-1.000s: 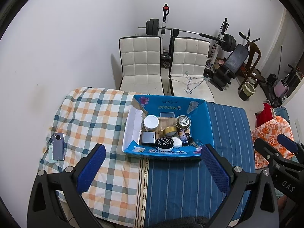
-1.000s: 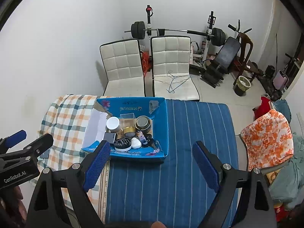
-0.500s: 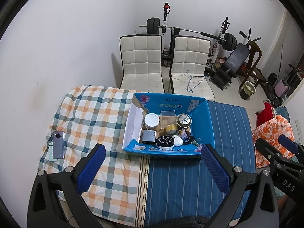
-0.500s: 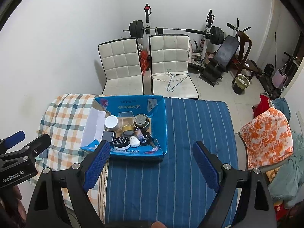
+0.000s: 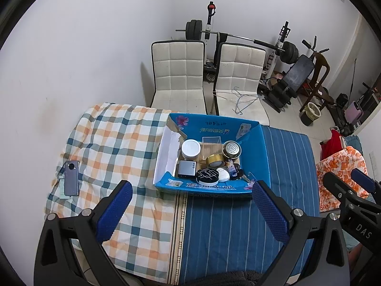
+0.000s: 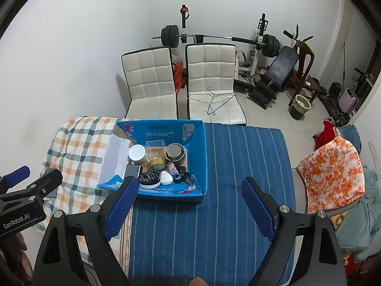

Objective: Organize rigid objects

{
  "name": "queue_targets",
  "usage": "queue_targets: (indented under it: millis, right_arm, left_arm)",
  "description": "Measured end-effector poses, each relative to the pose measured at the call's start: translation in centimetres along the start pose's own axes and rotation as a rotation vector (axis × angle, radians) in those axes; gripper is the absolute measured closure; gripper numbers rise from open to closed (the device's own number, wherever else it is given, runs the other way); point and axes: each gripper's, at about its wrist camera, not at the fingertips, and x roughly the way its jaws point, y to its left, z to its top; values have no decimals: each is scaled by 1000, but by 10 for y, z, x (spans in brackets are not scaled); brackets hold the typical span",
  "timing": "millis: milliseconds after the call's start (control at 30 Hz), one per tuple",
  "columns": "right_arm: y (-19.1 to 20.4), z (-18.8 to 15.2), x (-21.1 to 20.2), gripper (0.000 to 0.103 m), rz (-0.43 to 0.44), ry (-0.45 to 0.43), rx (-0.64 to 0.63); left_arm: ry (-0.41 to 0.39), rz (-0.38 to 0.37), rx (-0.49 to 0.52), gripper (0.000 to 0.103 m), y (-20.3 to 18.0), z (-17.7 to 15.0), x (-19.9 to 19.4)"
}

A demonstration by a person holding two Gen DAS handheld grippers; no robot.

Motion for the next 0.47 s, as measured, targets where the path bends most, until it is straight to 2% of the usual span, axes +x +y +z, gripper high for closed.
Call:
queue_targets:
  millis: [467]
  right_arm:
    - [6, 1, 0, 12, -4, -2, -6]
  left_arm:
    - [-8, 1, -13, 0, -1, -10, 1]
